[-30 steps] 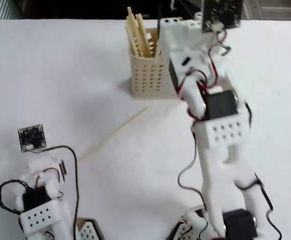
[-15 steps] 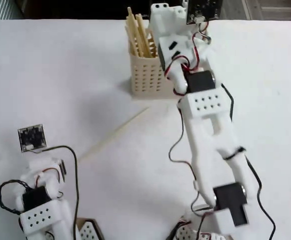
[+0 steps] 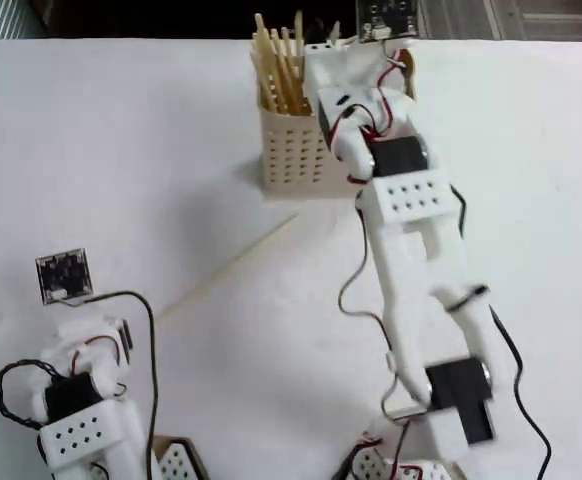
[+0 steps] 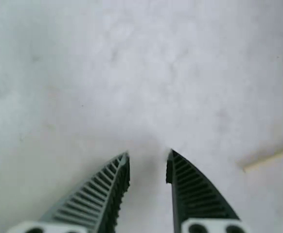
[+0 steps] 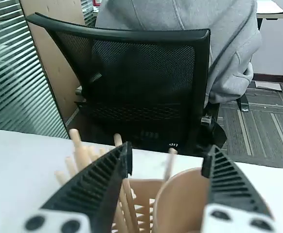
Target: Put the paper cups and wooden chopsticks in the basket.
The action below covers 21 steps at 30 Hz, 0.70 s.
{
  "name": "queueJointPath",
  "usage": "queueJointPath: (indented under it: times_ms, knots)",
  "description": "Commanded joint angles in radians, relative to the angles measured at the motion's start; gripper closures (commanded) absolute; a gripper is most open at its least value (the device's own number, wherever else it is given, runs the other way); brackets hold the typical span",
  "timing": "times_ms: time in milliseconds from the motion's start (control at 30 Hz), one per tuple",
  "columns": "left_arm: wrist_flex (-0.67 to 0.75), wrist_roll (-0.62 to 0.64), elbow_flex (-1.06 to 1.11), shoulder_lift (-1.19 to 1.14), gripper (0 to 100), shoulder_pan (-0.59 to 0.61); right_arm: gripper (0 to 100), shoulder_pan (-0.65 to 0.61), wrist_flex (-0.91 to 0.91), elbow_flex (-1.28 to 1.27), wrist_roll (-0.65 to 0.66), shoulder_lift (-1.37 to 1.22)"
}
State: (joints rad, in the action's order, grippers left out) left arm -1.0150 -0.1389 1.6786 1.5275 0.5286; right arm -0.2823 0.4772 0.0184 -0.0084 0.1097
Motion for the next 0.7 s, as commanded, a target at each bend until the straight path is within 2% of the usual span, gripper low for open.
queueJointPath:
  times_ms: [0, 200, 300, 500, 667]
  knots:
    - [0.015, 0.000, -0.009, 0.012, 86, -0.010, 75.8, 0.001, 0.182, 0.043, 0.000, 0.180]
    - [0.015, 0.000, -0.009, 0.012, 86, -0.010, 93.0, 0.001, 0.644, 0.031, 0.000, 0.351]
    - [0.015, 0.000, -0.009, 0.012, 86, -0.010, 98.1, 0.001, 0.756, -0.026, 0.000, 0.389]
    - [0.015, 0.000, -0.009, 0.012, 86, -0.010, 96.8, 0.004, 0.799, -0.301, 0.000, 0.475]
    - [0.015, 0.000, -0.009, 0.012, 86, -0.010, 96.8, 0.007, 0.725, -0.572, 0.000, 0.572]
